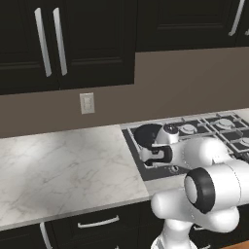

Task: Move the pot and pan from the stove into the sink.

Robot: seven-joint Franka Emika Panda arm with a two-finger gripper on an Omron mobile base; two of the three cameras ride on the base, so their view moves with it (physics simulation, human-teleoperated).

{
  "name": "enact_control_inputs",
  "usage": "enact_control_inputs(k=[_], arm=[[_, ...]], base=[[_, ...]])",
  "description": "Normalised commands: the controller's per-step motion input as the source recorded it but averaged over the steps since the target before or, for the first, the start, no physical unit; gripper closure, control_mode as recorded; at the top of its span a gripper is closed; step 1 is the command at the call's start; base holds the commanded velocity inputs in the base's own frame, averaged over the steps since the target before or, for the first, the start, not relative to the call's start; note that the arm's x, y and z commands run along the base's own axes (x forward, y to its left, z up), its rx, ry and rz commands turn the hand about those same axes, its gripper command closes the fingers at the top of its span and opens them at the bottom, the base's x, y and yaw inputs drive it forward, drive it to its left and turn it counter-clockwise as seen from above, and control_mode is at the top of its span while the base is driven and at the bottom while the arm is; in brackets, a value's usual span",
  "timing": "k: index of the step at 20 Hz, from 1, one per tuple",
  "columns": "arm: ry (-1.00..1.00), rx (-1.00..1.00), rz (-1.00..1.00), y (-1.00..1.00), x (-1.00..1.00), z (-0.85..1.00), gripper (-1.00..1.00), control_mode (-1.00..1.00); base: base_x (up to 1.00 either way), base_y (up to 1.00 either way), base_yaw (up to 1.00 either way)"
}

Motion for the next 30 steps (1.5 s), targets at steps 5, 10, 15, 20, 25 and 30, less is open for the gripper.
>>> enact_control_inputs(k=[5, 10, 15, 20, 25, 30], arm=[[-0.08, 0.02, 0.0, 0.05, -0.13, -0.6, 1.0, -1.0], [-0.01, 0.0, 0.0, 0.01, -0.01, -0.09, 1.0, -1.0], [0.0, 0.0, 0.0, 0.0, 0.0, 0.0, 1.0, -1.0], [0.0, 0.04, -0.02, 0.0, 0.0, 0.43, 1.0, -1.0], [0.0, 0.07, -0.04, 0.0, -0.01, 0.89, 1.0, -1.0], [0.06, 0.06, -0.03, 0.0, -0.11, 0.93, 1.0, -1.0]], base=[[0.0, 0.0, 0.0], [0.0, 0.0, 0.0], [0.0, 0.0, 0.0], [0.0, 0.0, 0.0], [0.0, 0.0, 0.0], [0.0, 0.0, 0.0]])
